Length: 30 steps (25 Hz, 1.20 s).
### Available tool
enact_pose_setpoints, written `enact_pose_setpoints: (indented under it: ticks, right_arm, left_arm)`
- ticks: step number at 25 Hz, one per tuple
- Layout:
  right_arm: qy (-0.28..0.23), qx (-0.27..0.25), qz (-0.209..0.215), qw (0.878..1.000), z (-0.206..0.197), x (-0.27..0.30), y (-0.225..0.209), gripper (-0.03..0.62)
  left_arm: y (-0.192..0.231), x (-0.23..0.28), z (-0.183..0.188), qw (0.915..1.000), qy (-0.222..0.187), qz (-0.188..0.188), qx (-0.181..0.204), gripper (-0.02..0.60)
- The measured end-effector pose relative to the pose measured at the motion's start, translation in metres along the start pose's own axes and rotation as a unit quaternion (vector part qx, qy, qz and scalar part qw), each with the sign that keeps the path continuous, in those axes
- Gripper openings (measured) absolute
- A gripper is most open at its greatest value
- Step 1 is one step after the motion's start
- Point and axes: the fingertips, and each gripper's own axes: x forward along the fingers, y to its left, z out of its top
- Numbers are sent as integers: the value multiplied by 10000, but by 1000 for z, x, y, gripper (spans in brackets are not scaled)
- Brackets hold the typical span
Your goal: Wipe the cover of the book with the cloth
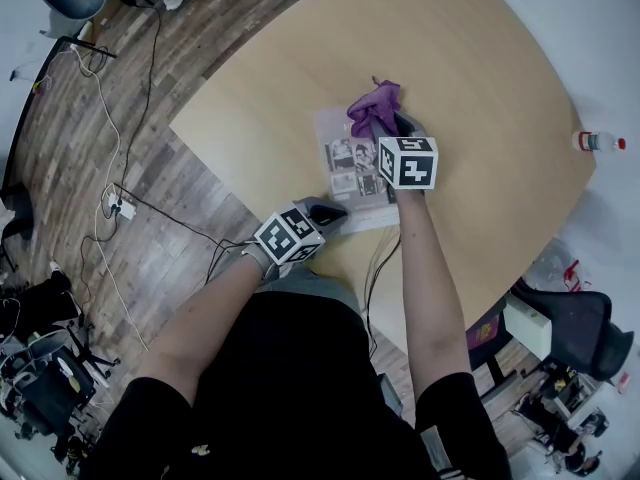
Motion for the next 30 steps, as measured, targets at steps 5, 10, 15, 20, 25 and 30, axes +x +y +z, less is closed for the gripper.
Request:
enact_pose_setpoints:
  ticks: [5,10,15,20,25,30]
  right_arm:
    - [-83,494,-188,9986,-9,-14,-18,149]
    - [-86,1086,-319,9935,-26,-30,-24,149]
    - [-6,1070,-555,9927,-49,-52,-18,149]
    - [118,1141,-853,9897,-72,-83,-17,143]
    - [-339,1534,-1135,9810,-76,-132,-14,138]
    - [-620,1800,-1355,9723,-75,-177,-1,138]
  left_arm:
    - [1,-2,0,10000,0,-20,8,17]
    - [3,-4,-2,9999,13,-96,25,17]
    - [2,-4,-1,9997,87,-209,134,17]
    - [2,-4,-2,9990,202,-330,216,17]
    - [1,-4,-3,9986,328,-390,149,17]
    - [1,-12,-6,9976,190,-584,-330,17]
